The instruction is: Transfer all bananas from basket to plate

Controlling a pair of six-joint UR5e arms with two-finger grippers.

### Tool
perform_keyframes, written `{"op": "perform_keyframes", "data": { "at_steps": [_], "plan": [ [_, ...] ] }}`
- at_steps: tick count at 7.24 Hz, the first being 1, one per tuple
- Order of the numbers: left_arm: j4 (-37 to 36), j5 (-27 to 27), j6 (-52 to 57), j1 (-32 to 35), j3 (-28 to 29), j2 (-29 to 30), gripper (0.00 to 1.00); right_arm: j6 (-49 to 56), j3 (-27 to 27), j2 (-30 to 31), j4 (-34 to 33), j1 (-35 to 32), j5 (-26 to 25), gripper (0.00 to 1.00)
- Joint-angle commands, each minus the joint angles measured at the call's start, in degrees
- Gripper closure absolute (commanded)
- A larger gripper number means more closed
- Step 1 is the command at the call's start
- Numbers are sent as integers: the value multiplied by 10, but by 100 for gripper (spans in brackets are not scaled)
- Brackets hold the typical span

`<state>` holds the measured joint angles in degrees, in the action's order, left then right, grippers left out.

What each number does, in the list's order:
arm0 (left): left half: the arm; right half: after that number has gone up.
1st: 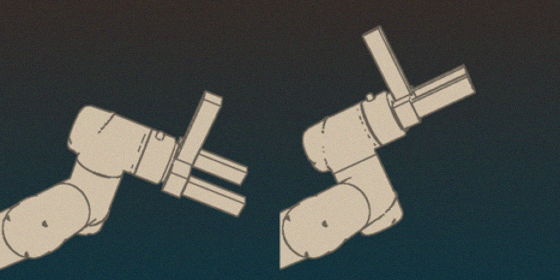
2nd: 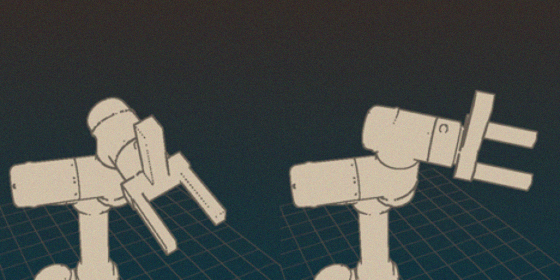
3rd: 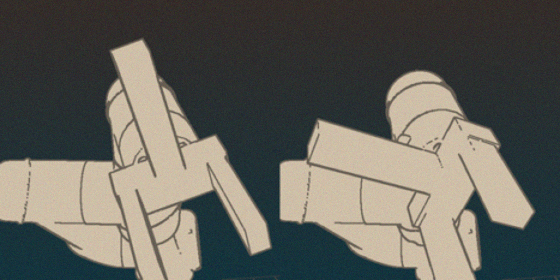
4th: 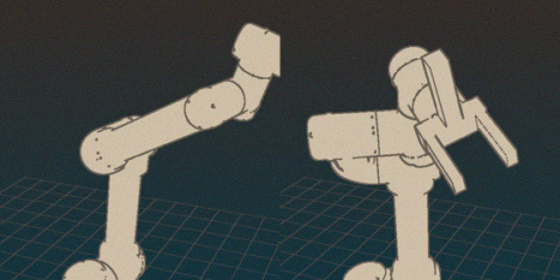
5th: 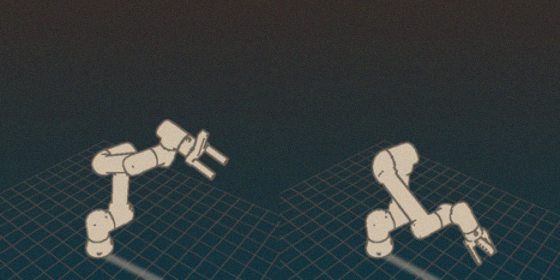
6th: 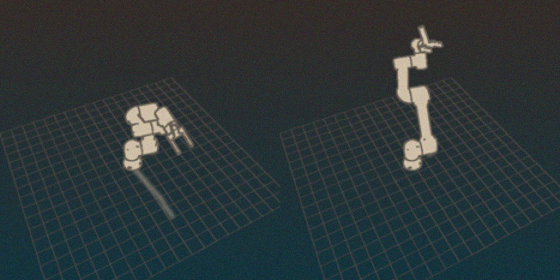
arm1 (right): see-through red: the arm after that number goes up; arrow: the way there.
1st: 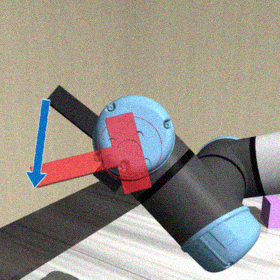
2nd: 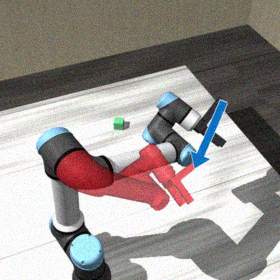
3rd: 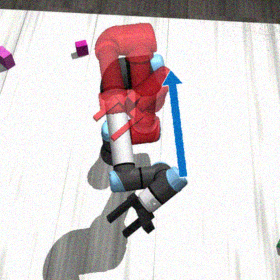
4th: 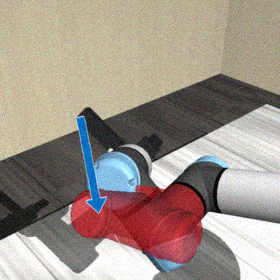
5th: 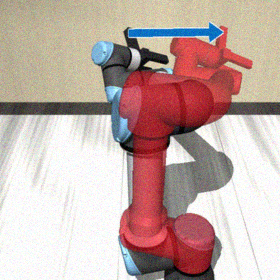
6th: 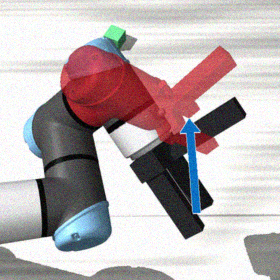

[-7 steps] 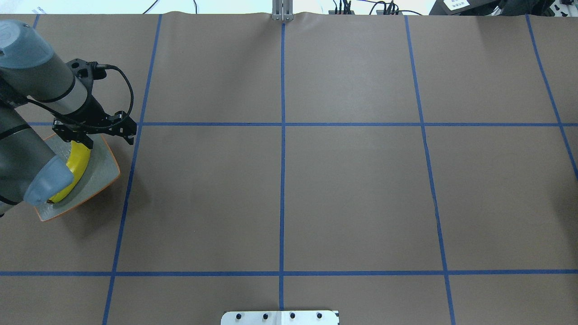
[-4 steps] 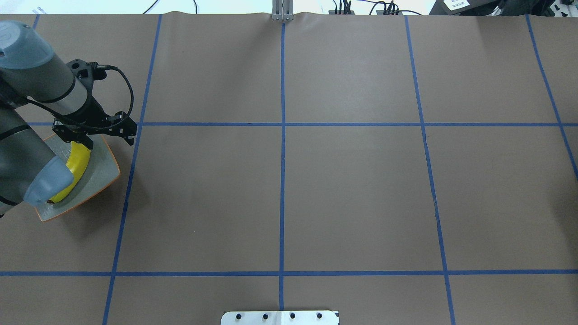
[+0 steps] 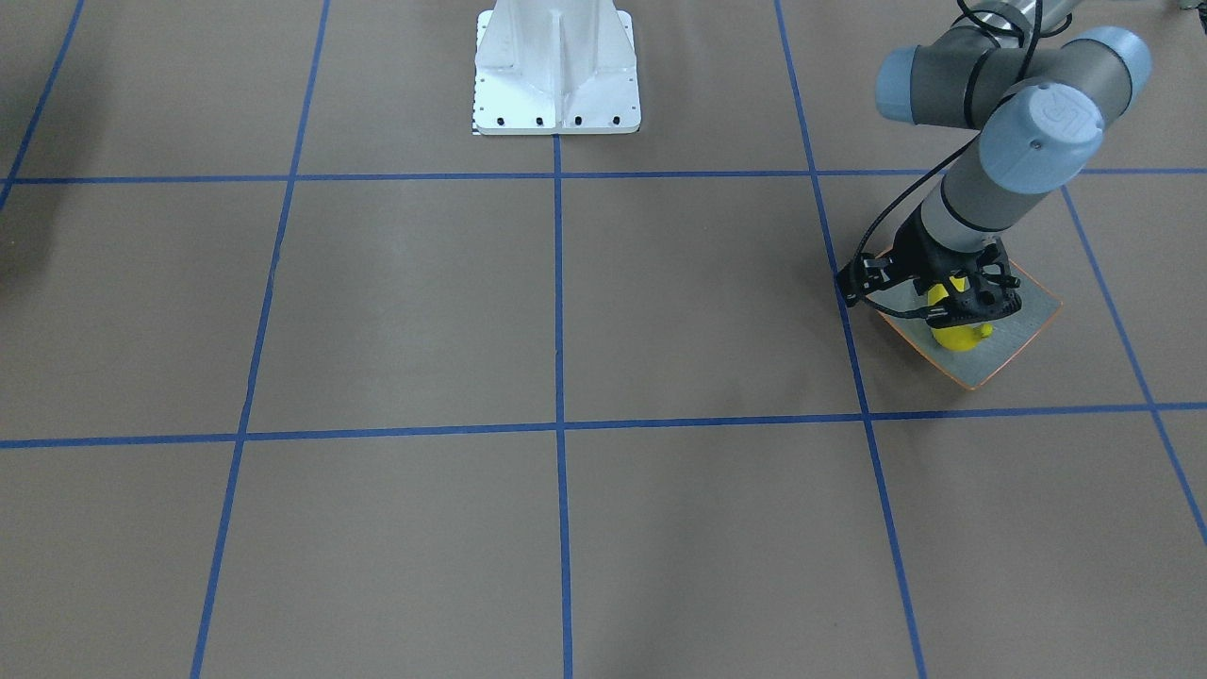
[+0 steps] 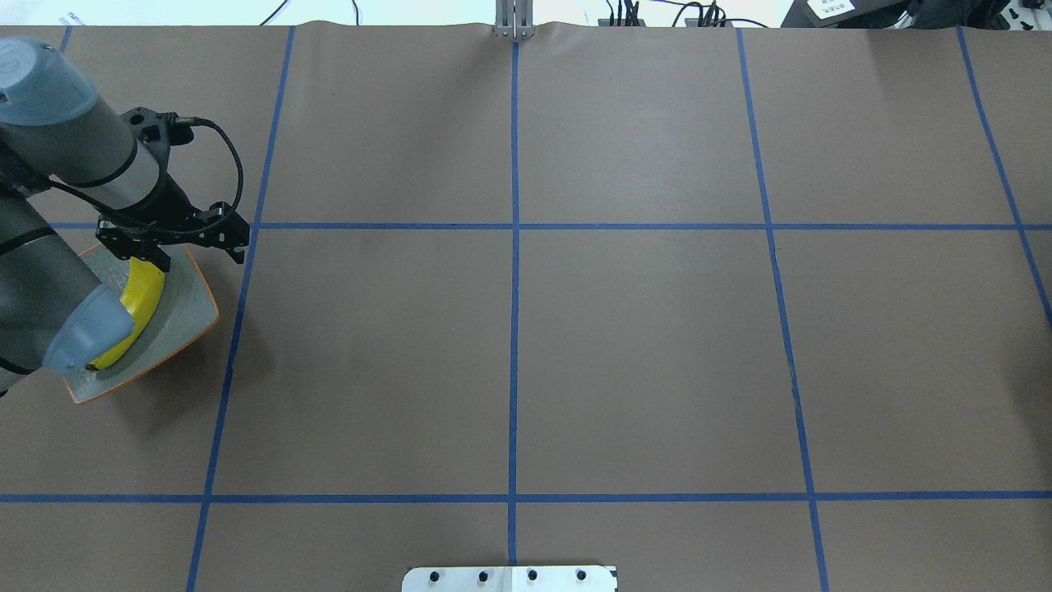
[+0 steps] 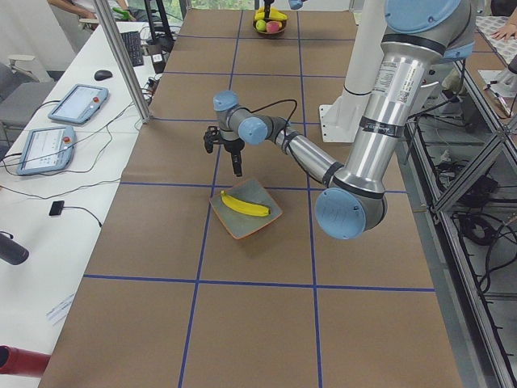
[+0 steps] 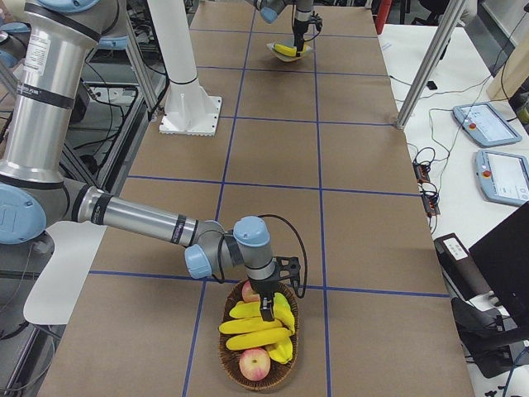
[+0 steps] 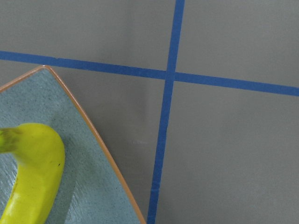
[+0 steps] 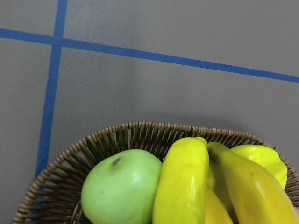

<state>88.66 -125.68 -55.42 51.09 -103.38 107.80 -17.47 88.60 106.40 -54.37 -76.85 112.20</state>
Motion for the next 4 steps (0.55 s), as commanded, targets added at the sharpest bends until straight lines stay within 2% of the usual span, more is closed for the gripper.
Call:
{"op": "perform_keyframes", "data": {
  "at_steps": [1, 3, 4],
  "plan": [
    [26, 0, -25, -1, 0, -1, 0, 27, 1, -3, 1, 0, -1, 100],
    [27, 0, -34, -2, -2, 0, 0, 54, 34, -4, -5, -23, 15, 100],
    [27, 0, -37, -1, -4, 0, 0, 103, 49, -1, -22, -63, 34, 100]
  ]
}}
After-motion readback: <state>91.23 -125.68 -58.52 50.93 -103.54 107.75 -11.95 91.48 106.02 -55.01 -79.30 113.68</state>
